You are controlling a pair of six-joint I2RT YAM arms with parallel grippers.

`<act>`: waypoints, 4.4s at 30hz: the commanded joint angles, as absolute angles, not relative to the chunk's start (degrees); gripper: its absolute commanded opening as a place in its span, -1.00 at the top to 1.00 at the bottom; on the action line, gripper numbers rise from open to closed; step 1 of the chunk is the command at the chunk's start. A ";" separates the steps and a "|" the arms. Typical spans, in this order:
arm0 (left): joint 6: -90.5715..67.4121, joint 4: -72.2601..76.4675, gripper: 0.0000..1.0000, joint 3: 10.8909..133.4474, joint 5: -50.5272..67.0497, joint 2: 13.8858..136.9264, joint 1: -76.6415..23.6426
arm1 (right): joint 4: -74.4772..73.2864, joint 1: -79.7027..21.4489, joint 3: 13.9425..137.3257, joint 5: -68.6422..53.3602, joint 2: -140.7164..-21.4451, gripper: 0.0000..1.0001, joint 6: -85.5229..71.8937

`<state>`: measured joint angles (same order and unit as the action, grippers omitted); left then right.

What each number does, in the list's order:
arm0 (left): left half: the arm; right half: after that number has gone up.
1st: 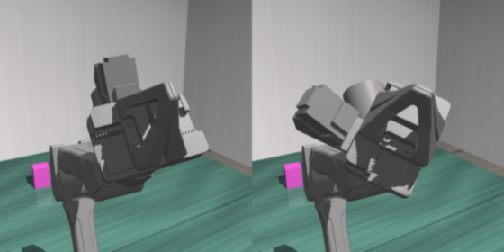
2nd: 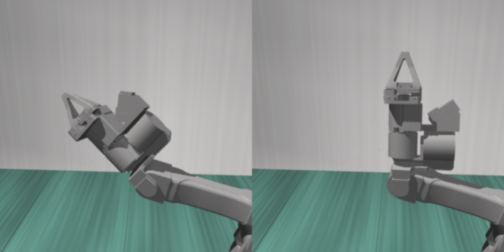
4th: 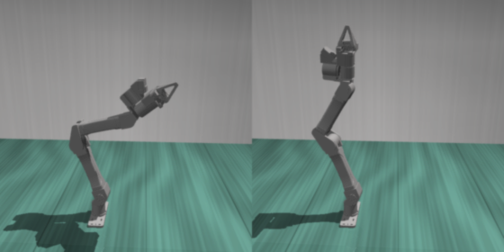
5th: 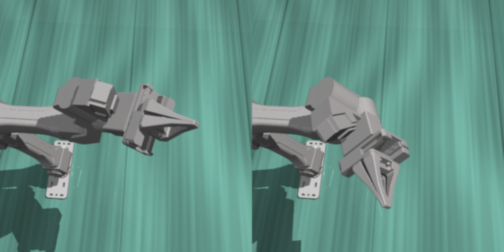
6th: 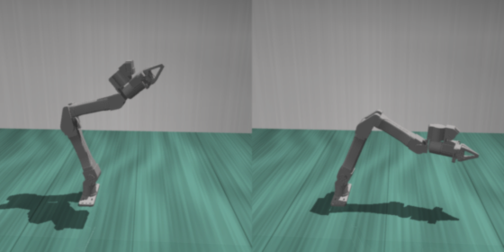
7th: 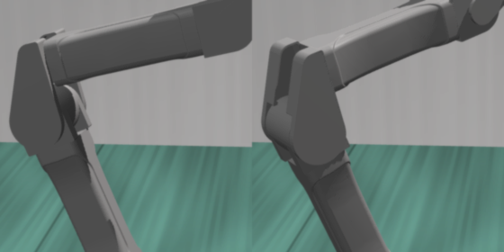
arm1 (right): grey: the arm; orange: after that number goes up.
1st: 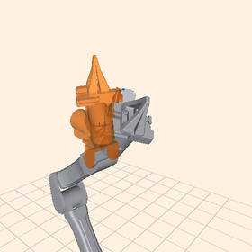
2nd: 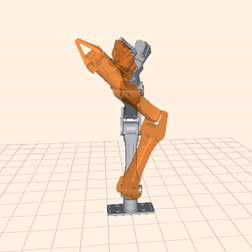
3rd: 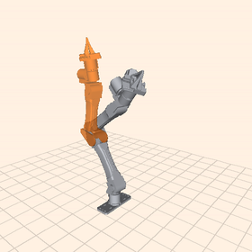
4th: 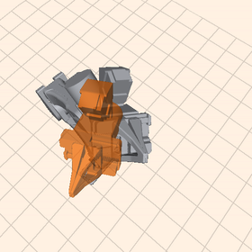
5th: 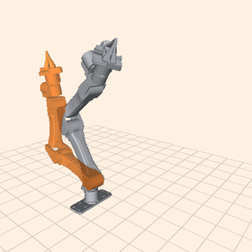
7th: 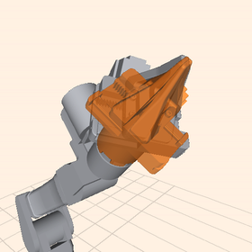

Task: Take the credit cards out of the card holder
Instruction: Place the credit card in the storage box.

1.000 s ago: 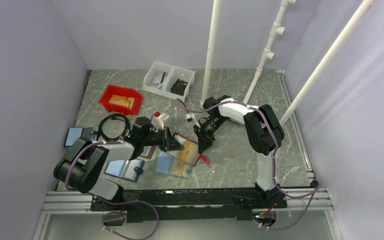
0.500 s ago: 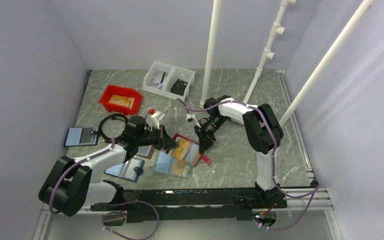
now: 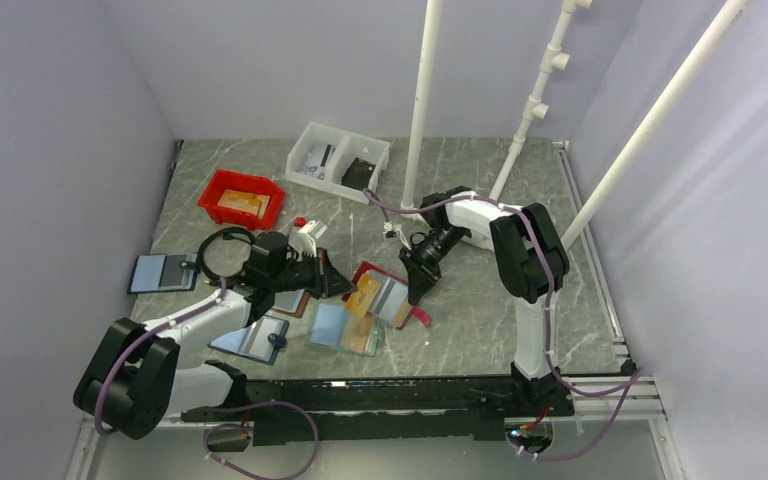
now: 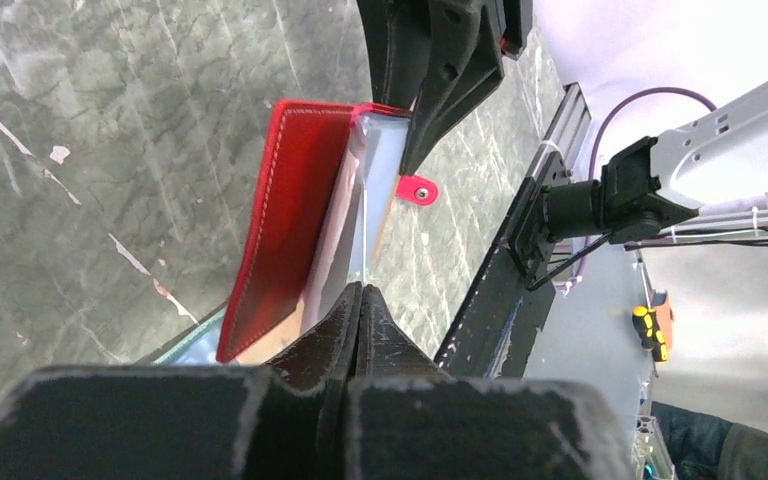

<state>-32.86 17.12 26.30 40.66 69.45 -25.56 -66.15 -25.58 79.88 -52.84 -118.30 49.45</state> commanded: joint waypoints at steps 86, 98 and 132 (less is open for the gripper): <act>-44.48 39.76 1.00 26.19 54.43 75.16 -33.66 | -69.89 -29.88 80.42 -70.41 -103.72 1.00 57.50; -23.23 -15.22 1.00 43.81 36.83 59.33 -15.80 | -48.93 -25.84 67.19 -40.58 -79.73 -0.95 44.08; -60.64 -14.15 1.00 73.95 12.11 101.10 12.66 | -49.56 -20.17 63.37 -43.95 -80.62 -0.99 47.81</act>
<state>-58.72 -10.63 72.34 15.62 100.12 12.88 -50.28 -20.34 62.30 -42.46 -80.60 46.92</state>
